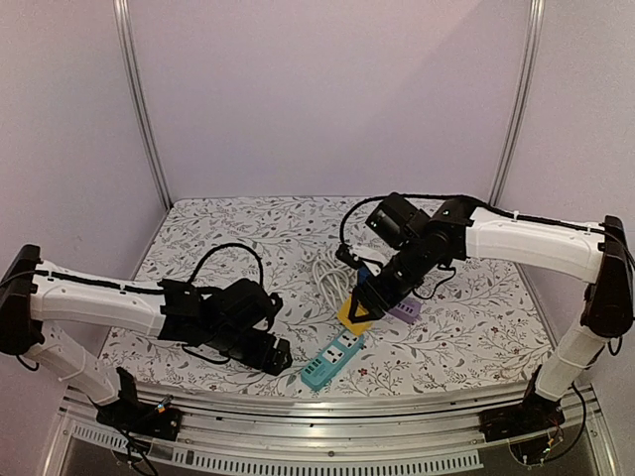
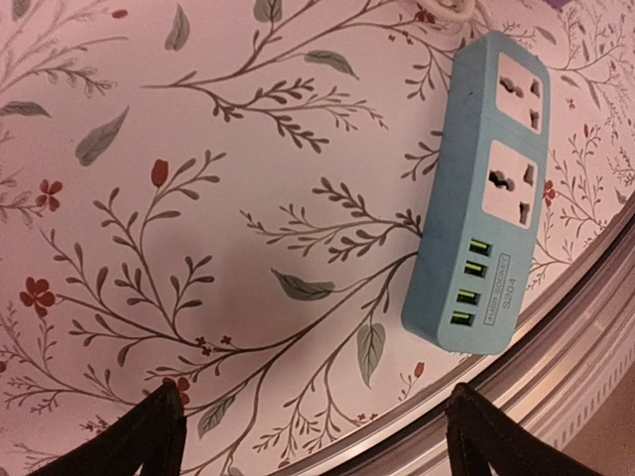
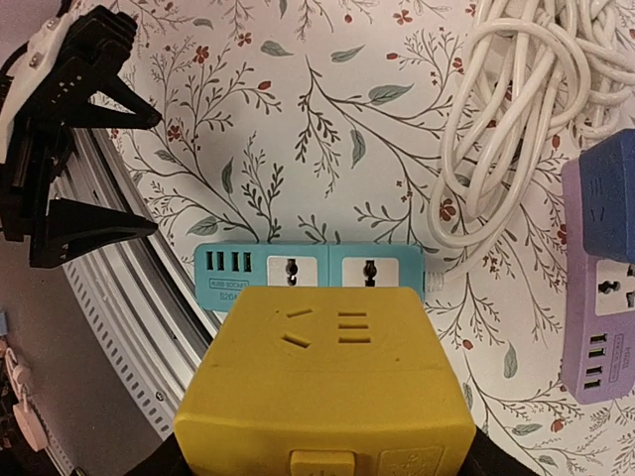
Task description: Insert the plug
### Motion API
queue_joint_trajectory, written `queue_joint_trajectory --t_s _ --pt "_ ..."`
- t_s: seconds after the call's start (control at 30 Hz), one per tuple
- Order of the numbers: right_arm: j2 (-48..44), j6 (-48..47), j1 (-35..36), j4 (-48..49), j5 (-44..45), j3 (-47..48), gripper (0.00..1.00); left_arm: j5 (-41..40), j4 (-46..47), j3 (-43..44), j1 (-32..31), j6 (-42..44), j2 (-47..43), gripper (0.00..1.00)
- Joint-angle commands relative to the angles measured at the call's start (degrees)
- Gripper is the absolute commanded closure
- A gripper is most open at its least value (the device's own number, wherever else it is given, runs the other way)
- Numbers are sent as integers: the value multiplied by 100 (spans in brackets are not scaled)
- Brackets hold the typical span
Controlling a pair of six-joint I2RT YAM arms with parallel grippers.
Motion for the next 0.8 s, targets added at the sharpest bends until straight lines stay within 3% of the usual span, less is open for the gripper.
queue_joint_trajectory --t_s 0.0,0.23,0.77 --pt "488 -492 -1 -208 -202 460 100 337 866 -337 21 -579 -235 10" --pt "1231 -648 11 -512 48 797 100 310 1165 -312 2 -980 -103 14" --pt "1677 -419 46 -626 467 1082 100 336 1294 -402 -70 -1033 -21 18"
